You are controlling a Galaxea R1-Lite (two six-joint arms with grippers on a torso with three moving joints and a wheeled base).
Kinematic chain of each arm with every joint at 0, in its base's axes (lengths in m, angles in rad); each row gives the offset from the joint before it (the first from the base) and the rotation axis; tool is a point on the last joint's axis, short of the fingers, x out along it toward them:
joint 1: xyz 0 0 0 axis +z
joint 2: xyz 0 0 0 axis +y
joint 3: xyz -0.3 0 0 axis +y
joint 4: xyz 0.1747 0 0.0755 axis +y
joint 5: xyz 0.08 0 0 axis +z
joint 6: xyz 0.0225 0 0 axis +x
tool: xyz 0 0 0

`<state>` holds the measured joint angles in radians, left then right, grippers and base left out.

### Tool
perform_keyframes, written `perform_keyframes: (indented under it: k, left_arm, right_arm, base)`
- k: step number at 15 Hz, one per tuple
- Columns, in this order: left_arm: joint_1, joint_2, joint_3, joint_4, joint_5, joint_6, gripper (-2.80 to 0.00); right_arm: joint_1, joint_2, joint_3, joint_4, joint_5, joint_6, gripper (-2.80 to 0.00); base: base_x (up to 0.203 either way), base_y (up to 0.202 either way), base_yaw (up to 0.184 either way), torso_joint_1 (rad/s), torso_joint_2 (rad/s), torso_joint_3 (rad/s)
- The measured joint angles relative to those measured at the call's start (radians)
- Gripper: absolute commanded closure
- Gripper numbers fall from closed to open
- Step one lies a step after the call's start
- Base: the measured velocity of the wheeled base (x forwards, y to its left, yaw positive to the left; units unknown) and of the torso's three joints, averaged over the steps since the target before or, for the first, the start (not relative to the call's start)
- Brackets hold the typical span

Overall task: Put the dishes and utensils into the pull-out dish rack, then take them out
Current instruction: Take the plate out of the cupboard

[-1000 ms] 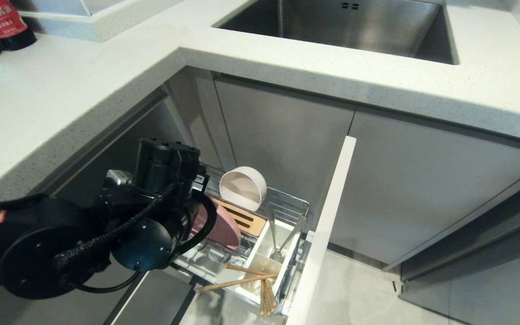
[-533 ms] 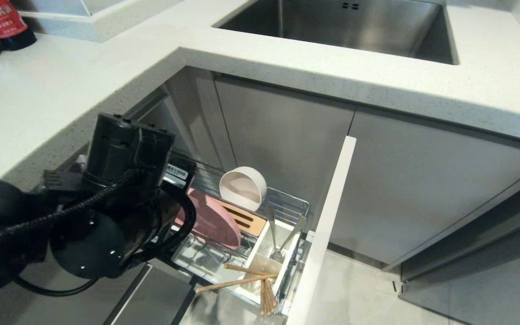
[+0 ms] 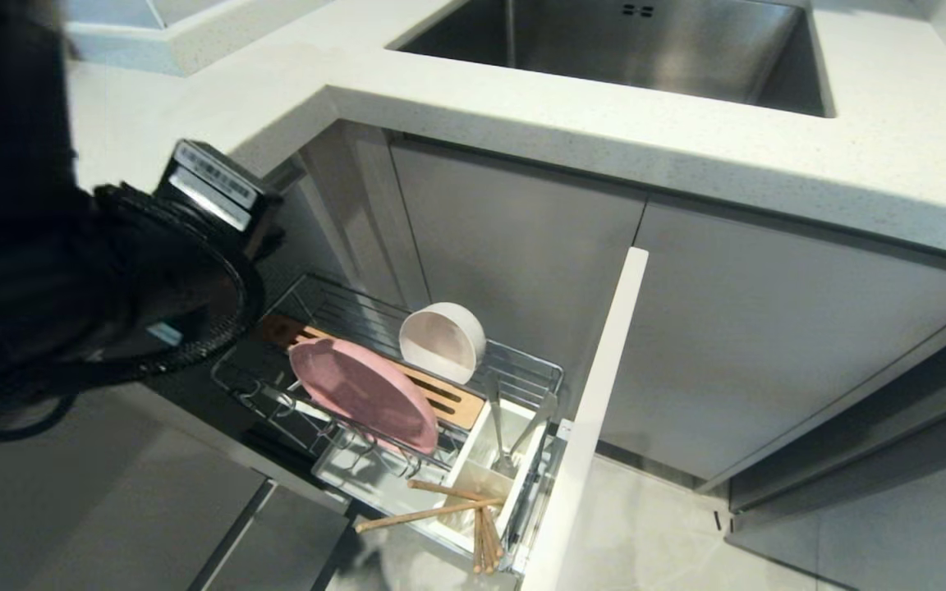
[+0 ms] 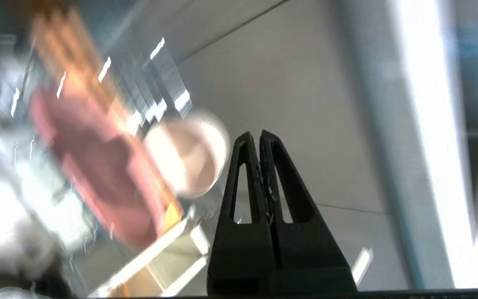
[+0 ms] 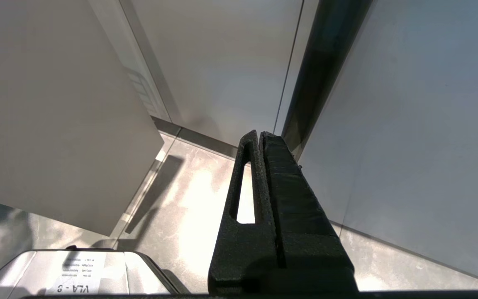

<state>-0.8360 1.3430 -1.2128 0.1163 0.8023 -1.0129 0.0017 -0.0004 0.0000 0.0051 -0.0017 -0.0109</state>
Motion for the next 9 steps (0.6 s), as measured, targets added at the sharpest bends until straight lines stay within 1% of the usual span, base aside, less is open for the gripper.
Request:
perform_keyframes:
  k: [1,3,4,5,6,7,9]
  left_arm:
    - [-0.001,-0.013,-0.032,-0.012,-0.002,0.098,0.00]
    - [0.003,-0.043,-0.092,-0.050,-0.025,0.345,0.00]
    - [0.020,-0.064,-0.109,-0.063,-0.056,0.464,0.00]
    - [0.063,-0.091,-0.121,-0.070,-0.107,0.579,0.00]
    - [0.118,-0.123,-0.126,-0.072,-0.181,0.672,0.00]
    - [0.172,-0.157,-0.127,-0.072,-0.273,0.730,0.00]
    - [0.291,-0.255,-0.106,-0.070,-0.518,0.806,0.00]
  right_arm:
    - [0.000,0.000,0.000,0.000,0.000,0.000,0.00]
    - [0.000,0.000,0.000,0.000,0.000,0.000,0.00]
    - [-0.001,0.000,0.000,0.000,0.000,0.000,0.00]
    - [-0.001,0.000,0.000,0.000,0.000,0.000,0.00]
    - [0.000,0.000,0.000,0.000,0.000,0.000,0.00]
    - [0.000,0.000,0.000,0.000,0.000,0.000,0.00]
    - [0.000,0.000,0.000,0.000,0.000,0.000,0.00]
  base:
    - [0.000,0.000,0.000,0.000,0.00,0.000]
    - [0.000,0.000,0.000,0.000,0.00,0.000]
    - [0.000,0.000,0.000,0.000,0.00,0.000]
    - [0.000,0.000,0.000,0.000,0.00,0.000]
    - [0.000,0.000,0.000,0.000,0.00,0.000]
    - [0.000,0.000,0.000,0.000,0.00,0.000]
    - [0.000,0.000,0.000,0.000,0.00,0.000]
